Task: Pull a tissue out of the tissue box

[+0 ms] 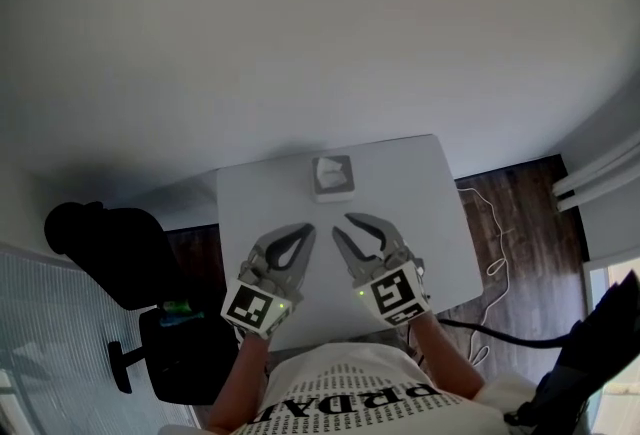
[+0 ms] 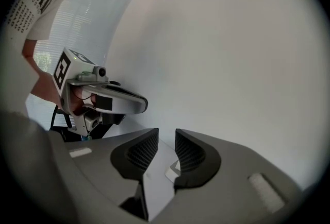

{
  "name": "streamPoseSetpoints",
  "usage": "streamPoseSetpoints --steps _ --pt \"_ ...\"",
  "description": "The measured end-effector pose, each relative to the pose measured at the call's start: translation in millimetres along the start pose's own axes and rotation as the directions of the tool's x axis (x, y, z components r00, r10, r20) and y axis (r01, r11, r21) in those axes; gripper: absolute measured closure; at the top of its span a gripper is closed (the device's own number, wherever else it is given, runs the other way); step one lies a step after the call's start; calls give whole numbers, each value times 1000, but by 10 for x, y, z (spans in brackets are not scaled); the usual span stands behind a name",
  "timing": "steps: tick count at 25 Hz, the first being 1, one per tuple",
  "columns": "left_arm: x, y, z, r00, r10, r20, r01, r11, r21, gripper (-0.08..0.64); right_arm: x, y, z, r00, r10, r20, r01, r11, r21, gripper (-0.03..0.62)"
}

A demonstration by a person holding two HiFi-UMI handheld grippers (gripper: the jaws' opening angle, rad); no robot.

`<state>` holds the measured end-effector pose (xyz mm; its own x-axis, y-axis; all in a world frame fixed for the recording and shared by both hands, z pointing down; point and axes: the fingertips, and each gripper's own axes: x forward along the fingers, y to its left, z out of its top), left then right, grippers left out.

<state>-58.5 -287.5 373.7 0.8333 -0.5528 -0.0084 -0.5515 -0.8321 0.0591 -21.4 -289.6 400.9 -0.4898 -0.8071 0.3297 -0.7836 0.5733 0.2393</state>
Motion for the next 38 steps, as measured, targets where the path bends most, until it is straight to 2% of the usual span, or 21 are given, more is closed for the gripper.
streamPoseSetpoints --steps 14,19,31,38 --pt "392 111 -316 990 74 -119 -75 997 -5 549 269 -394 -357 995 93 -27 -93 995 30 488" --pt "473 87 -341 991 93 -99 -98 994 -41 540 393 -402 -561 994 108 -37 -106 993 49 485" --pt "761 692 -943 977 121 -176 -144 982 -123 538 1200 -624 -1323 975 142 -171 -120 983 137 483" --pt "818 800 -1280 977 98 -192 -131 977 -170 537 1523 -533 -1739 960 154 -236 -126 984 127 482"
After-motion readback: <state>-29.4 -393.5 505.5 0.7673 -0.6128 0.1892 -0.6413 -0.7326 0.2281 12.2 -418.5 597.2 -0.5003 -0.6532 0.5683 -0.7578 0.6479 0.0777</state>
